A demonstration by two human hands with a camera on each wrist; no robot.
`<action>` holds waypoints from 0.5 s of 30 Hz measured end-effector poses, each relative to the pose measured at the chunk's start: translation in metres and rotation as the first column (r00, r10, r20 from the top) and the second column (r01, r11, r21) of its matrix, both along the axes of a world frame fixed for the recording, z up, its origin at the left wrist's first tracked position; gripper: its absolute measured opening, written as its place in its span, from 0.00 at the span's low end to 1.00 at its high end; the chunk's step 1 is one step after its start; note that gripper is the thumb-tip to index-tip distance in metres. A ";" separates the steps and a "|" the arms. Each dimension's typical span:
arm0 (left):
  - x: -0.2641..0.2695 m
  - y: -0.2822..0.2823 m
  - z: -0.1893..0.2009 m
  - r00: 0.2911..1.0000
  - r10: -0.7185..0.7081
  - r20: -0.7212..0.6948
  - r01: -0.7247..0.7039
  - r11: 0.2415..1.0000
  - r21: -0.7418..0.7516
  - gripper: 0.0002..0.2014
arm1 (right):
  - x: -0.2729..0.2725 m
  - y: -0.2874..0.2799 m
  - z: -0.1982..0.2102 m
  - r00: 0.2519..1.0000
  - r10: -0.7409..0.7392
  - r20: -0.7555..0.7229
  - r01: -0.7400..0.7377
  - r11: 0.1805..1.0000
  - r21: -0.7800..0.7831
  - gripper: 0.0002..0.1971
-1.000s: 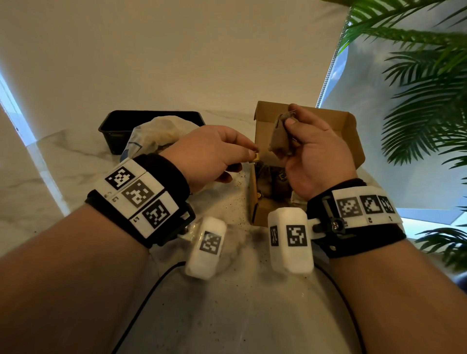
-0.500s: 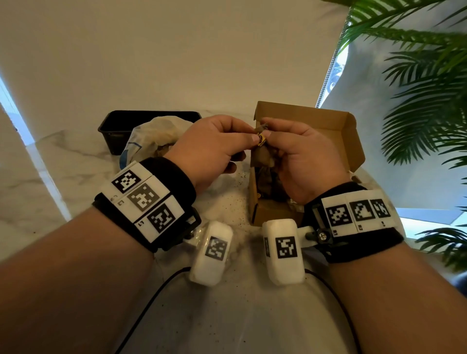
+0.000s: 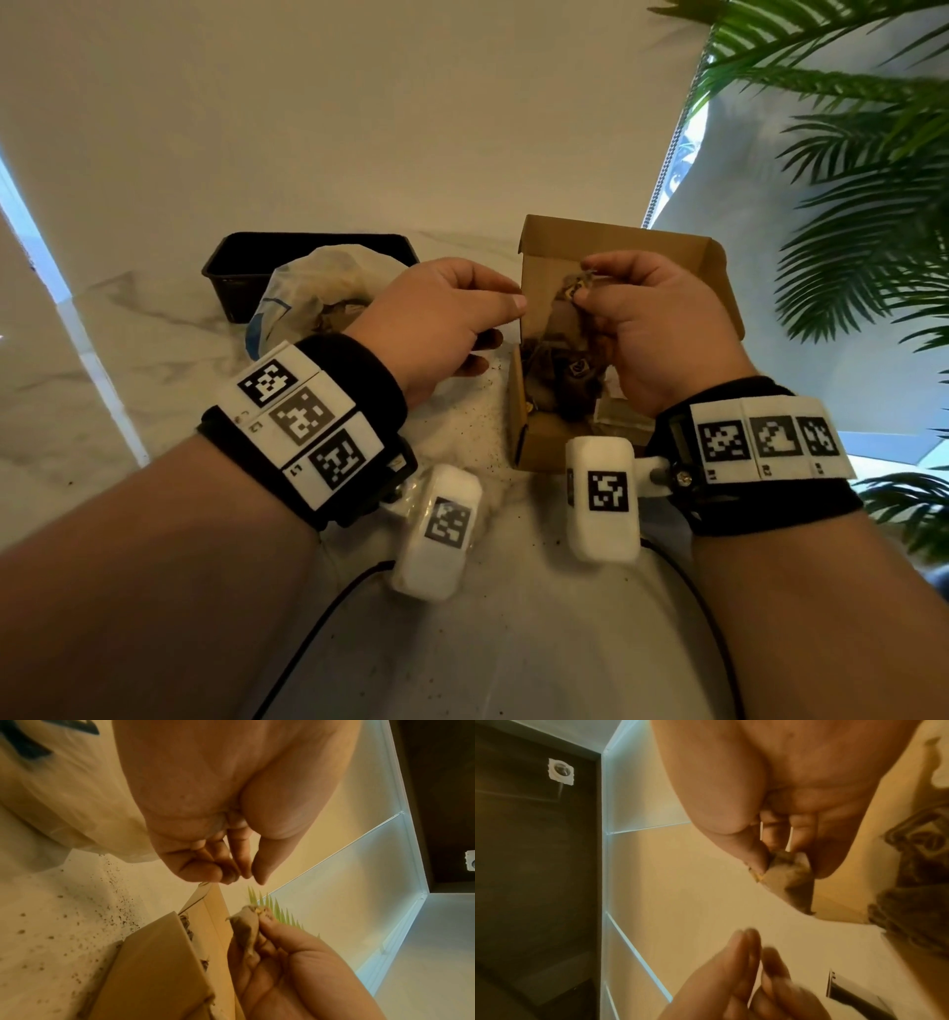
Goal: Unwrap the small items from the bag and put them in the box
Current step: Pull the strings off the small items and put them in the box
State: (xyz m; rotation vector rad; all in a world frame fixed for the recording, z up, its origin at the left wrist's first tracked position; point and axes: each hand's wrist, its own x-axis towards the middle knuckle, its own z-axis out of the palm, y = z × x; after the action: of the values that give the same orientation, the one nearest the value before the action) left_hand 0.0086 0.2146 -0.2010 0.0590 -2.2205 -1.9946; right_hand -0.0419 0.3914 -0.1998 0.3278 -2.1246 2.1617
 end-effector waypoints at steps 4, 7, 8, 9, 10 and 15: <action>0.003 0.001 -0.002 0.984 -0.080 0.157 0.094 0.992 -0.083 0.08 | -0.009 0.012 0.000 0.992 -0.086 0.095 0.065 0.977 0.205 0.15; 0.006 0.006 -0.004 0.948 -0.164 0.273 0.207 0.969 -0.133 0.11 | -0.006 0.011 0.001 0.987 -0.027 0.156 -0.023 0.951 0.308 0.13; 0.006 0.007 -0.004 0.938 -0.175 0.298 0.227 0.963 -0.147 0.15 | -0.004 0.009 0.001 0.985 -0.005 0.173 -0.056 0.938 0.341 0.12; 0.005 0.007 -0.005 0.931 -0.184 0.316 0.241 0.959 -0.151 0.20 | -0.002 0.008 0.002 0.983 0.014 0.184 -0.083 0.924 0.373 0.12; 0.004 0.007 -0.007 0.924 -0.193 0.330 0.254 0.956 -0.150 0.26 | 0.000 0.006 0.002 0.982 0.028 0.187 -0.104 0.908 0.407 0.11; 0.001 0.007 -0.011 0.919 -0.194 0.343 0.255 0.956 -0.142 0.34 | 0.005 0.000 0.008 0.978 0.082 0.190 -0.185 0.760 0.623 0.10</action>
State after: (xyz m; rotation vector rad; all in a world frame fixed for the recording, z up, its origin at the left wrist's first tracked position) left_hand 0.0097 0.2217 -0.2125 0.1240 -2.7270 -2.0007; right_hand -0.0365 0.3915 -0.1915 0.3749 -2.9715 1.4658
